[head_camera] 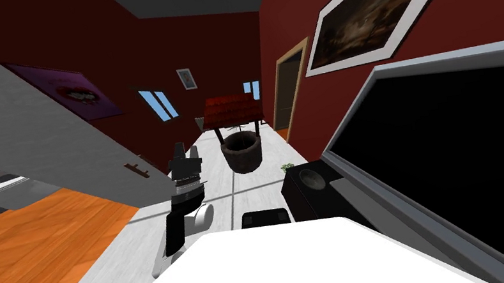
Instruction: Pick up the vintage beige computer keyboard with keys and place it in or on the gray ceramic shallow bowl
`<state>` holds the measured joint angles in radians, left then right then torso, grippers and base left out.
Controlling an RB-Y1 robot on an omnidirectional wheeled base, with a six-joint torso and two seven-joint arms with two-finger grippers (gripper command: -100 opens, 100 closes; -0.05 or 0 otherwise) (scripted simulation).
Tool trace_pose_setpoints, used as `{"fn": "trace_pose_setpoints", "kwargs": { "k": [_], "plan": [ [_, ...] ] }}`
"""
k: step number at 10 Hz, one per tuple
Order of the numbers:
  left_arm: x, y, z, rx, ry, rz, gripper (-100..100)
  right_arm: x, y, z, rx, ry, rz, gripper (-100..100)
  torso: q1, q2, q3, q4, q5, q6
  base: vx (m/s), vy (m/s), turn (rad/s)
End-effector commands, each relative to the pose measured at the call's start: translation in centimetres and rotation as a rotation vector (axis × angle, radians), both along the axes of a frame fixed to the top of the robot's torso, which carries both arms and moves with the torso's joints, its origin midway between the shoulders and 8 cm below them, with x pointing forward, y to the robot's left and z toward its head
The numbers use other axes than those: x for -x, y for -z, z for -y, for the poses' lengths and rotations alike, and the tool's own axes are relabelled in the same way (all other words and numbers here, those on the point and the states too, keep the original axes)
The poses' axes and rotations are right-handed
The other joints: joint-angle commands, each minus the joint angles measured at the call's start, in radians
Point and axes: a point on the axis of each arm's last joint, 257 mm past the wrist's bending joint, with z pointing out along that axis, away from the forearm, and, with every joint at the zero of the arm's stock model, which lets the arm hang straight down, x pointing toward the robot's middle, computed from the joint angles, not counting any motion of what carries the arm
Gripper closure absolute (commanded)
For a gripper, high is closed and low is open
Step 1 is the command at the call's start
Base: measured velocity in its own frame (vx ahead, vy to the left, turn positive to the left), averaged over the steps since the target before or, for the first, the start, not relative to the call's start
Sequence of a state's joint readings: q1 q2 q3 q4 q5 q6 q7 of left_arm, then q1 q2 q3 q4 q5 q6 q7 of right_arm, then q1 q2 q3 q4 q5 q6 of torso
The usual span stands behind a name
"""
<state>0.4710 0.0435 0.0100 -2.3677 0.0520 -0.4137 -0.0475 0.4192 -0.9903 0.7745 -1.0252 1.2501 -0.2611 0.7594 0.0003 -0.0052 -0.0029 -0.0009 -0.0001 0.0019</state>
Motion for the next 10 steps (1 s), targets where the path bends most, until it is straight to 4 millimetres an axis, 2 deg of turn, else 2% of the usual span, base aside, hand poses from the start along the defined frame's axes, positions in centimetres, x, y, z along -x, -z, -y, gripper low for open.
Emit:
{"fn": "trace_pose_setpoints", "kwargs": {
  "k": [1,2,4,6,7,8,10],
  "plan": [
    [0.0,0.0,0.0,0.000,0.000,0.000,0,1.9,-0.1,1.8,0.041,-0.054,-0.039,-100,0.000,0.000,0.000,0.000,0.000,0.000,0.027,0.003,0.201],
    [0.0,0.0,0.0,0.000,0.000,0.000,0,1.9,-0.1,1.8,0.041,-0.054,-0.039,-100,0.000,0.000,0.000,0.000,0.000,0.000,0.020,-0.002,0.058],
    [0.0,0.0,0.0,0.000,0.000,0.000,0,3.8,0.0,3.3,0.079,-0.108,-0.079,-100,0.000,0.001,0.000,0.000,0.000,0.000,0.021,0.004,0.118],
    [0.0,0.0,0.0,0.000,0.000,0.000,0,3.7,0.1,3.1,0.074,-0.107,-0.077,-100,0.000,0.000,0.000,0.000,0.000,0.000,0.013,0.002,0.032],
    [0.0,0.0,0.0,0.000,0.000,0.000,0,3.7,0.1,3.1,0.076,-0.107,-0.077,0,0.000,0.001,0.001,0.000,0.000,0.001,0.000,0.000,0.000],
    [0.0,0.0,0.0,0.000,0.000,0.000,0,3.8,0.8,2.5,0.075,-0.092,-0.075,-100,0.000,0.002,0.001,0.000,0.000,0.001,-0.023,-0.018,0.124],
    [0.0,0.0,0.0,0.000,0.000,0.000,0,4.0,1.6,1.8,0.074,-0.077,-0.073,-100,-0.002,0.004,0.002,0.001,0.000,0.001,-0.039,-0.037,0.079]
  ]
}}
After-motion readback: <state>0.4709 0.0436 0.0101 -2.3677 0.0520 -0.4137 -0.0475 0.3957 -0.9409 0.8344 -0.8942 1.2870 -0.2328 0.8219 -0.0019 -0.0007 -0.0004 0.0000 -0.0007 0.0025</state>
